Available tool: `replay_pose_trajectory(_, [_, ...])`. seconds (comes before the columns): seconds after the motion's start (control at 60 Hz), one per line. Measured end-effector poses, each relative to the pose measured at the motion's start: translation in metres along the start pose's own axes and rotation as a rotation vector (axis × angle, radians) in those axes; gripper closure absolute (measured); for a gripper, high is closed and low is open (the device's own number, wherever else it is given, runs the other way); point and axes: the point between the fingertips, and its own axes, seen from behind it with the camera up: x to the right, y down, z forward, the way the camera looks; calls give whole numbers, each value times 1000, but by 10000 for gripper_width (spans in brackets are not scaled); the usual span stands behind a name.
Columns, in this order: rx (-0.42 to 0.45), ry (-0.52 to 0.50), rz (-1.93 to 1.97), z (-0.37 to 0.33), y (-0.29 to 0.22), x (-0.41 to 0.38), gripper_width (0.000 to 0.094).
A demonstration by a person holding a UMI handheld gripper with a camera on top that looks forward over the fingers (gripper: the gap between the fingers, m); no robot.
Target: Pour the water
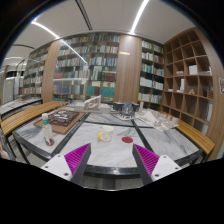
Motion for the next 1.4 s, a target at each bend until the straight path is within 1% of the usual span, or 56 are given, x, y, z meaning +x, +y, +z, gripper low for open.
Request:
replay_pose_trajectory(0.15, [-26,-33,7,0,15,-31,70])
replay_pose_trajectory(0.217, [-36,-62,3,4,22,-50,80])
replay_pose_trajectory(0.383, [-48,-160,-10,15,45,-143,83])
replay_pose_trajectory(0.5, [-49,-211,-8,32,52,-217,78])
replay_pose_trajectory(0.633, [-17,-263,-13,63,48,-301,76])
replay_pose_trajectory(0.8, [14,-274,-2,127,39,-377,79])
replay_pose_trajectory(0.9, [27,-256,3,170,36,-403,83])
replay_pose_trajectory(0.95, [18,-228,15,190,39,-408,82])
replay_pose_trajectory(1.0, [17,-225,30,212,40,-415,87])
replay_pose_trajectory(1.05, [21,-215,37,229,38,-421,112])
replay_pose_trajectory(1.1, [21,-210,30,242,40,-426,167])
replay_pose_trajectory(1.15, [36,-200,28,256,41,-427,274])
replay_pose_trajectory(1.167, [39,-190,25,259,42,-425,290])
replay_pose_trajectory(1.2, [58,-170,24,264,39,-420,395])
replay_pose_trajectory(1.233, [70,-182,35,267,37,-423,405])
replay_pose_trajectory(1.35, [72,-201,59,270,35,-420,491])
replay_pose_trajectory(1.4, [78,-244,70,269,34,-427,523])
